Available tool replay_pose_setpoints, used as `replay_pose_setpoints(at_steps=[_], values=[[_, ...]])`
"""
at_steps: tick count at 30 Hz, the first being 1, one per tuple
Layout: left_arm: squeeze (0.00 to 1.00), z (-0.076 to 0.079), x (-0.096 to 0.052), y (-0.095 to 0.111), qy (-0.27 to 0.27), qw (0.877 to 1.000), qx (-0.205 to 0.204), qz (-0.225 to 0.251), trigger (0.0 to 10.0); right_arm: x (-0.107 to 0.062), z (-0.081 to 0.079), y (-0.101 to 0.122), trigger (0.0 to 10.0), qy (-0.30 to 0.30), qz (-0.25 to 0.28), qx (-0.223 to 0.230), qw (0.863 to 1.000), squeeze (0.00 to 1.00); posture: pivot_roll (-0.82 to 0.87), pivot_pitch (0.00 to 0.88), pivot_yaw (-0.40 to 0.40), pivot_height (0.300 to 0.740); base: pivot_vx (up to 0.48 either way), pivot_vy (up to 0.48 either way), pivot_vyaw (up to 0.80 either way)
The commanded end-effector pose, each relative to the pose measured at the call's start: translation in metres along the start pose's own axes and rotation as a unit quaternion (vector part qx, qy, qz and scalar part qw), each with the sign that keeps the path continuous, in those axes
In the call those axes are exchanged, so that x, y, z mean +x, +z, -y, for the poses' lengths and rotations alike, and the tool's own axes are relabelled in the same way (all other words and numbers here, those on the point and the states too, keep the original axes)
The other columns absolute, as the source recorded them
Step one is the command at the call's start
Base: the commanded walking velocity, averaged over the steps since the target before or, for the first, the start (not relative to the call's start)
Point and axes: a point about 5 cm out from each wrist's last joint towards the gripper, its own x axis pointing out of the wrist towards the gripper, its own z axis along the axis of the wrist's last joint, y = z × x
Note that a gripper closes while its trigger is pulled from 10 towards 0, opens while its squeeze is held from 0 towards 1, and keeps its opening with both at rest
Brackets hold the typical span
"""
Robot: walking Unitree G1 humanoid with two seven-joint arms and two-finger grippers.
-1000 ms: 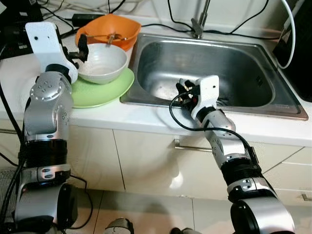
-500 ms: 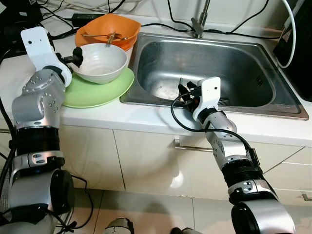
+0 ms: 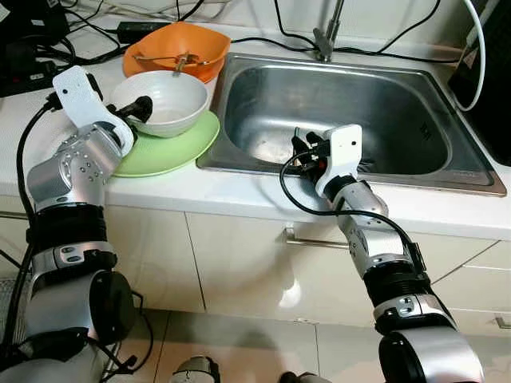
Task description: Kitchen organization
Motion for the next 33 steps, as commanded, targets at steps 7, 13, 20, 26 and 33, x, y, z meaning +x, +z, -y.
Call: replay_pose_setpoints(at_steps=[7, 13, 20, 26, 33], values=[[0.00, 0.003, -0.001, -0.014, 0.006, 0.999, -0.021, -0.024, 0.0, -0.001, 0.001, 0.000, 10.0, 0.001, -0.003, -0.001, 1.000, 0.00, 0.15, 0.063, -0.006, 0.740, 0.000, 0.000, 0.00], [0.00, 0.005, -0.003, -0.016, 0.003, 0.999, -0.025, -0.027, 0.0, 0.000, 0.000, 0.001, 10.0, 0.002, -0.004, -0.002, 1.000, 0.00, 0.15, 0.057, -0.006, 0.740, 0.000, 0.000, 0.00], [0.00, 0.006, -0.006, -0.019, 0.003, 0.999, -0.031, -0.028, 0.0, 0.001, 0.000, 0.002, 10.0, 0.003, -0.003, -0.003, 1.000, 0.00, 0.15, 0.052, -0.009, 0.740, 0.000, 0.000, 0.00], [0.00, 0.006, -0.008, -0.021, 0.007, 0.999, -0.035, -0.029, 0.0, 0.001, 0.000, 0.002, 10.0, 0.004, -0.004, -0.004, 1.000, 0.00, 0.16, 0.053, -0.010, 0.740, 0.000, 0.000, 0.00], [0.00, 0.003, -0.011, -0.023, 0.020, 0.999, -0.033, -0.024, 0.0, 0.002, 0.000, 0.001, 10.0, 0.005, -0.005, -0.004, 1.000, 0.00, 0.16, 0.059, -0.013, 0.740, 0.000, 0.000, 0.00]])
